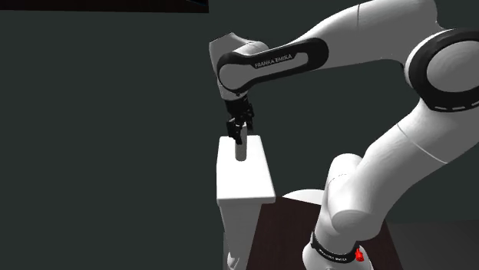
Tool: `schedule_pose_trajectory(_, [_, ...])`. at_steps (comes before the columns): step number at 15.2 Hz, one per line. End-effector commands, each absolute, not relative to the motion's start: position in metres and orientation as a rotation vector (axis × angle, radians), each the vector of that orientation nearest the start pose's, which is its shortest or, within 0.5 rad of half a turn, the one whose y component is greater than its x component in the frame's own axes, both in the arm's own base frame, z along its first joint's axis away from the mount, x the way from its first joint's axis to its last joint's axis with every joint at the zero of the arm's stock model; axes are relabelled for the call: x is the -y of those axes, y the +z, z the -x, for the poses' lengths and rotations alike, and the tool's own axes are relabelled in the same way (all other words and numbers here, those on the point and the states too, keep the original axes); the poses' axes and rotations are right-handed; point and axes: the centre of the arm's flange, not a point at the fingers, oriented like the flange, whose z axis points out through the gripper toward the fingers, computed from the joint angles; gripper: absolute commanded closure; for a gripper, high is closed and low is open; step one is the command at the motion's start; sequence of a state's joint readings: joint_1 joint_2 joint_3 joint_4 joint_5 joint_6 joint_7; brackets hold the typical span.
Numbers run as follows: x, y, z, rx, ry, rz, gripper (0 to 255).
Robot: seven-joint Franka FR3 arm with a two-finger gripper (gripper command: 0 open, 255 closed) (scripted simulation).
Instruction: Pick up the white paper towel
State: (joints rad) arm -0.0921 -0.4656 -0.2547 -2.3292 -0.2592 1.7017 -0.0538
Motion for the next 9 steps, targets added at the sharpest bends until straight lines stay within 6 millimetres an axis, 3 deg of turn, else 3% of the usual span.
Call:
schedule_pose_trajectory(1, [0.190,0.488,-0.371,-0.327,0.316,3.221,0])
schedule_pose_trajectory(9, [0.283,0.462,-0.409,-0.343,0.325,3.236,0])
